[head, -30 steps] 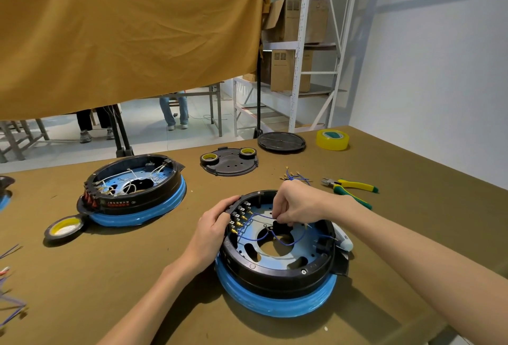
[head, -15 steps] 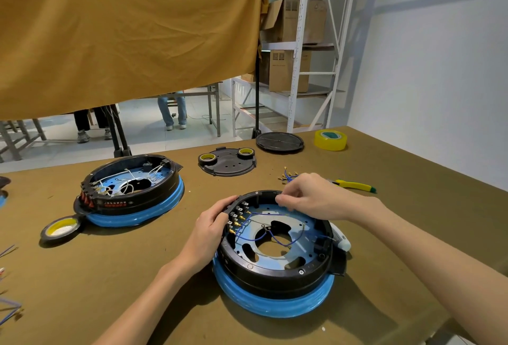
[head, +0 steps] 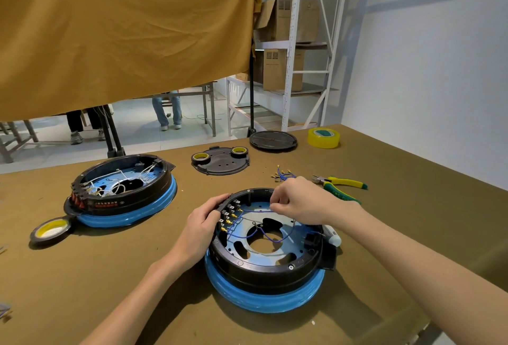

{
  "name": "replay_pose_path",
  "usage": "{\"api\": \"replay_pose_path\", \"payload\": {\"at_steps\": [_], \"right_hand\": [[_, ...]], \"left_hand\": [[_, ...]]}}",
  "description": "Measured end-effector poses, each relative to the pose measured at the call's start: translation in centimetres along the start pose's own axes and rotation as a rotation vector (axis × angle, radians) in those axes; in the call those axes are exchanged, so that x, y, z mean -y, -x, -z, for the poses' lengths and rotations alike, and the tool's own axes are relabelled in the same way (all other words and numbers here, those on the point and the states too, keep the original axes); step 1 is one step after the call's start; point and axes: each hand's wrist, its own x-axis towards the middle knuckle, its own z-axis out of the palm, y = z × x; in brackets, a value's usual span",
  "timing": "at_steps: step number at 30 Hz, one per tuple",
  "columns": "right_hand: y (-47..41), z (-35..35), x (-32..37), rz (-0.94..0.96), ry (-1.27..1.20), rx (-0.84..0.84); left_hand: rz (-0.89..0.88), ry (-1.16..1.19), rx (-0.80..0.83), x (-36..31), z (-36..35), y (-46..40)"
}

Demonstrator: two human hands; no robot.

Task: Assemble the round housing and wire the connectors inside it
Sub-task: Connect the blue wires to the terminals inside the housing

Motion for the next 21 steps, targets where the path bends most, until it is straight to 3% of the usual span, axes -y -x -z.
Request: {"api": "replay_pose_path", "payload": {"at_steps": [13,17,21], "right_hand": [[-2.2,-1.9,0.3,0.035,0.302,0.119],[-1.6,-0.7,-0.1,-0.004,0.085,0.088],[0.4,0.7,-1.2,-0.017,-0.182,-0.074]], "left_hand": [[0.002,0.0,0.014,0.2,0.2,0.1],[0.012,-0.043,0.026,-0.3,0.4,0.2],[-0.004,-0.215,0.023,-1.4,1.0,0.4]]}}
